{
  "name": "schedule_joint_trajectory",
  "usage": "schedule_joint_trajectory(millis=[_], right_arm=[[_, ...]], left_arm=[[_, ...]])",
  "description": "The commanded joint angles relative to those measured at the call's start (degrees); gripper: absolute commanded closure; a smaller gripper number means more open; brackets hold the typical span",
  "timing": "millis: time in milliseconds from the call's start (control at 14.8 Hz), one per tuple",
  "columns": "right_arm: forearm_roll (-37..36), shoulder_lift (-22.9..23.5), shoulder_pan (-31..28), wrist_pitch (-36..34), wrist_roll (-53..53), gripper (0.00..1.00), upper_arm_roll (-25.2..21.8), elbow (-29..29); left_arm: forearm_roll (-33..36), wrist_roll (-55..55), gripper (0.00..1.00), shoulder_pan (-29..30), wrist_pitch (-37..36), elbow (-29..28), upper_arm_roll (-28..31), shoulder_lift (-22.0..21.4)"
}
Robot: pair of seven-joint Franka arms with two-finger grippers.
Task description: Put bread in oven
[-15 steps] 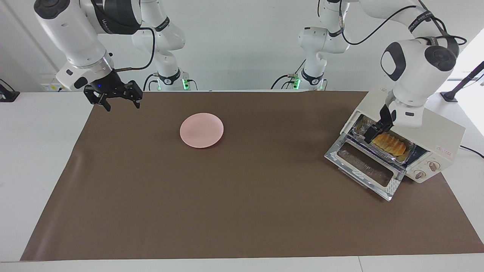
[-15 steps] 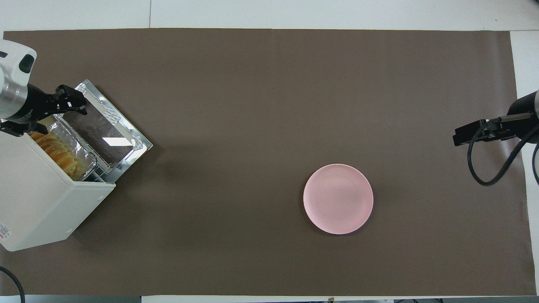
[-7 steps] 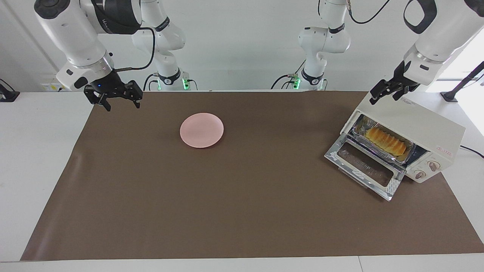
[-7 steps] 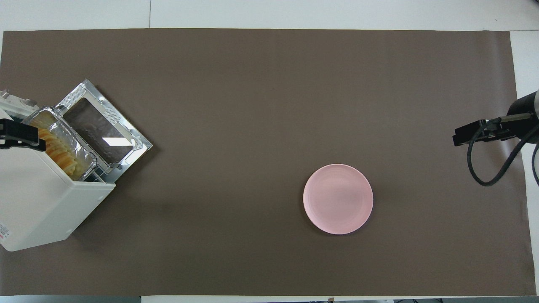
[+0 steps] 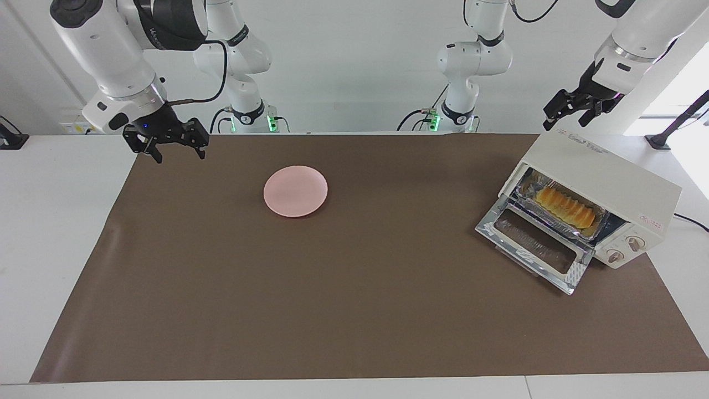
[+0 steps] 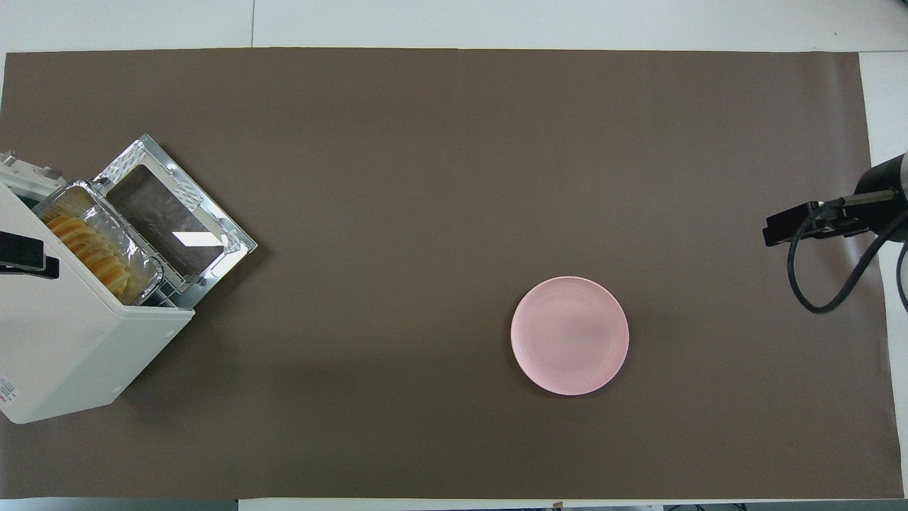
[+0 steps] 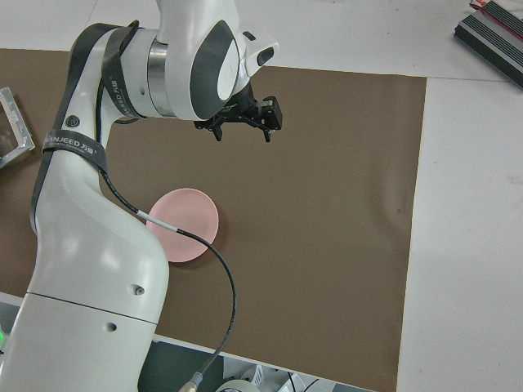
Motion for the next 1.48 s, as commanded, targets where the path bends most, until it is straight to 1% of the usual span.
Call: schedule_joint_trajectory(millis=[0, 135, 202, 404, 471, 539, 606, 673, 808, 875, 1010, 1414], right_arm=[[0.71, -1.13, -0.85, 0.36, 0.55, 0.0, 0.54, -1.13], [0.71, -1.13, -0.85, 0.36, 0.55, 0.0, 0.54, -1.13], [0.71, -1.13, -0.85, 0.36, 0.55, 0.0, 0.54, -1.13], [0.71, -1.13, -0.85, 0.36, 0.55, 0.0, 0.54, -1.13], [0.71, -1.13, -0.85, 0.36, 0.55, 0.0, 0.54, -1.13], [0.71, -1.13, -0.85, 0.36, 0.55, 0.0, 0.54, -1.13], [0.71, -1.13, -0.85, 0.36, 0.55, 0.0, 0.54, -1.13], [0.71, -1.13, -0.85, 0.36, 0.55, 0.0, 0.54, -1.13], [0.71, -1.13, -0.85, 0.36, 0.55, 0.0, 0.54, -1.13], [0.71, -1.13, -0.85, 0.36, 0.55, 0.0, 0.54, -1.13], [0.71, -1.13, -0.85, 0.36, 0.55, 0.0, 0.54, -1.13], [0.71, -1.13, -0.85, 0.36, 0.55, 0.0, 0.54, -1.13]], left_arm=[[-1.03, 0.58, 0.0, 0.75, 0.98, -0.19, -0.79, 0.16], [-1.03, 0.58, 0.0, 0.83, 1.15, -0.72, -0.71, 0.07], [-0.94, 0.58, 0.0, 0.92, 2.46, -1.68, -0.71, -0.19], [-0.94, 0.75, 0.0, 0.83, 4.49, -2.03, -0.71, -0.19], [-0.85, 0.76, 0.0, 1.09, 6.23, -2.39, -0.71, 0.33], [-0.5, 1.28, 0.0, 0.92, 6.25, -1.78, -0.71, 1.03], [-0.24, 1.8, 0.0, 0.75, 5.55, 0.31, -0.71, 2.78], [-0.15, 1.98, 0.0, 0.74, 3.63, 3.64, -0.79, 4.88], [-0.49, 2.34, 0.0, 0.66, -0.5, 9.97, -0.79, 10.33], [-1.11, 2.6, 0.0, 0.74, 0.44, 9.74, -0.79, 10.7], [-1.11, 3.04, 0.0, 0.57, 2.99, 6.67, -0.79, 9.22], [-0.32, 3.39, 0.0, -0.13, 4.05, 6.57, -0.71, 9.3]])
